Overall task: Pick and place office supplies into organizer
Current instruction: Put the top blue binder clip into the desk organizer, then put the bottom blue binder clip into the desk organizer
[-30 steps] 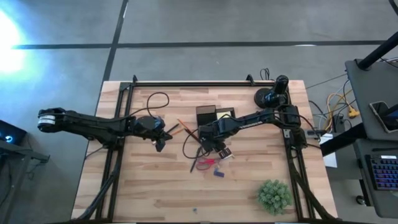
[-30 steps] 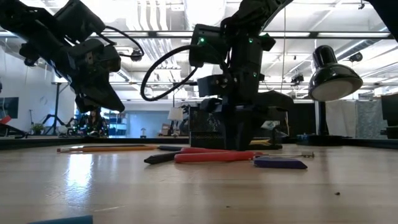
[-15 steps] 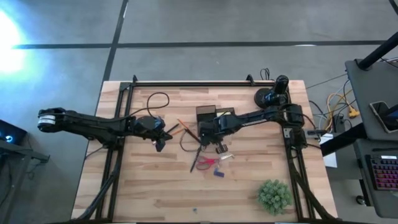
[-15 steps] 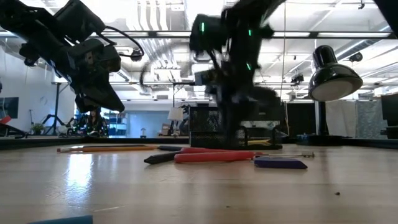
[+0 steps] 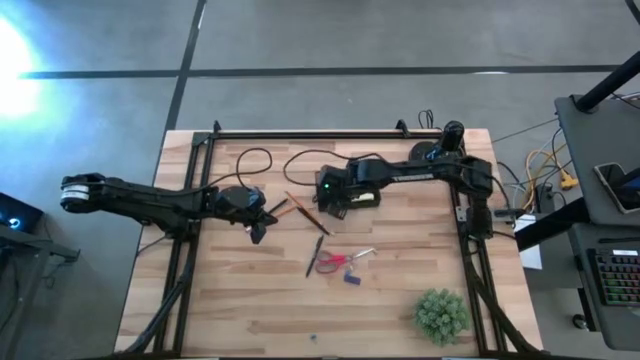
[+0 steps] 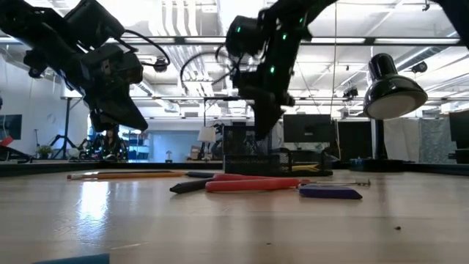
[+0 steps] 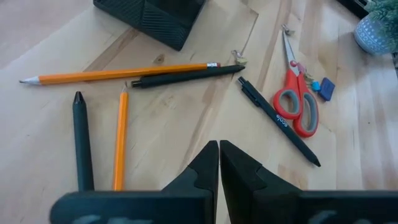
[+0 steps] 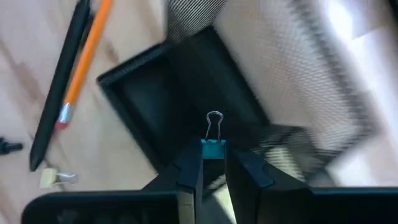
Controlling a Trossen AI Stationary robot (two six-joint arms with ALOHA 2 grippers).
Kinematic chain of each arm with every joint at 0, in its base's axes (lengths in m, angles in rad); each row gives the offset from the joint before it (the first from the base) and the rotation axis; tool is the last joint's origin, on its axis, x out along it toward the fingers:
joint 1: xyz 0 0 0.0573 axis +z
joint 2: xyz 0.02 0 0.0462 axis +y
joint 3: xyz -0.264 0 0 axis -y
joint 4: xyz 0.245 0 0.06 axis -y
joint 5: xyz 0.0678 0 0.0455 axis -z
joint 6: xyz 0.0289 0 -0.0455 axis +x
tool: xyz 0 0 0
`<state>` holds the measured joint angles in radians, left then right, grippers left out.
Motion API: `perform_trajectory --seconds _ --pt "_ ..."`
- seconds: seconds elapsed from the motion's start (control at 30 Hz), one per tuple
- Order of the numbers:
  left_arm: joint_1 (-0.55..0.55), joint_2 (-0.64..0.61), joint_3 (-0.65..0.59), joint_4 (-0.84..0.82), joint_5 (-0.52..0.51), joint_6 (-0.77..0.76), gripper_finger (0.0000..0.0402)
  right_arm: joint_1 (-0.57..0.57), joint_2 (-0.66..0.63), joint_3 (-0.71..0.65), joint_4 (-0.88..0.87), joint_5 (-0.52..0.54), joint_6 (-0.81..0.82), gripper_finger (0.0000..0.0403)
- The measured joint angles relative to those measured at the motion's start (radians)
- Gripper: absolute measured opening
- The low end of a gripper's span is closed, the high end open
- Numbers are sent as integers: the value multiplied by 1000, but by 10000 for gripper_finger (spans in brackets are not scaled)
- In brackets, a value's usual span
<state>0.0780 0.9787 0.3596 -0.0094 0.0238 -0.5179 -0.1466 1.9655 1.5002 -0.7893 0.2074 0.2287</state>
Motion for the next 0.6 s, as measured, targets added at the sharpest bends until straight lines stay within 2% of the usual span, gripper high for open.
perform_trajectory --seconds 0.13,0.3,0.47,0.6 --pt "0 0 0 1 0 0 0 -4 65 17 3 -50 17 45" --pt "0 0 -1 1 0 1 0 -5 100 45 4 46 84 52" --pt "0 0 -4 0 0 1 0 -5 76 85 -39 43 86 97" --pt "0 0 -4 0 0 2 0 0 68 115 -94 -13 86 143"
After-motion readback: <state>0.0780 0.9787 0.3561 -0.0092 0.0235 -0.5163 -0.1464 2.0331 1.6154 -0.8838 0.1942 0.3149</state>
